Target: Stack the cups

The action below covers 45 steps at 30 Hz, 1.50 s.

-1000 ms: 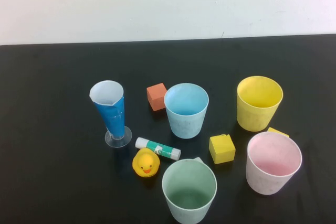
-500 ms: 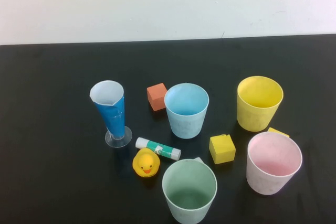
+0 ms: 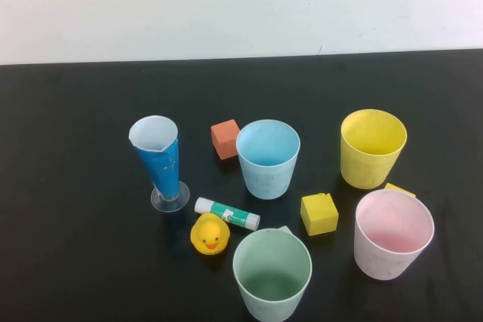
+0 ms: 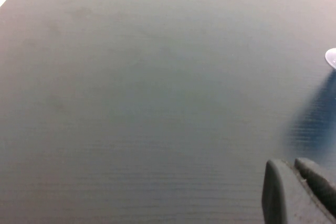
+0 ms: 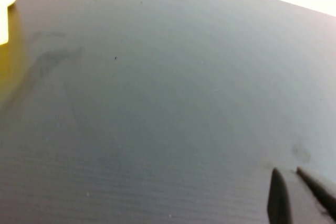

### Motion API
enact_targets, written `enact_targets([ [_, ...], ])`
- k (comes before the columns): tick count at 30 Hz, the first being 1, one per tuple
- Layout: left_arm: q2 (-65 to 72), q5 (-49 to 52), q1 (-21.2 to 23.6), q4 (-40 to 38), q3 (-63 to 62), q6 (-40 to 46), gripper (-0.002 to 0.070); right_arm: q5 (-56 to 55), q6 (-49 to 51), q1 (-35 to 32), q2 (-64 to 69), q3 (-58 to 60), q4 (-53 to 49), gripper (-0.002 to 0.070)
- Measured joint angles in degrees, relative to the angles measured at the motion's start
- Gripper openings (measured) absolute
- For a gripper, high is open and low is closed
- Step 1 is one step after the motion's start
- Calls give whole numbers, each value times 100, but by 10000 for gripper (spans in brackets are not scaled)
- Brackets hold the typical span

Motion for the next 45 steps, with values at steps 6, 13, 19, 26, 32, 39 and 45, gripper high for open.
enact_targets([
  [6,0,0,0,0,0,-12,-2,-13,54,0,0,0,0,-3],
  [13,0,0,0,0,0,-12,-2,-126,388,0,0,0,-13,-3],
  [19,0,0,0,0,0,-12,-2,-126,424,0,0,0,-13,-3],
  [26,0,0,0,0,0,-12,-2,-126,1034,0,0,0,60,-3],
  [32,0,0,0,75,0,-12,-2,-126,2323,0,0,0,1084,-3],
  [39,0,-491,0,-1474,14,-861,-2,-300,2835,0,0,0,1770,-3],
  [45,0,-977,0,-3385,14,-1332,-2,-969,2811,0,0,0,1790,-3],
])
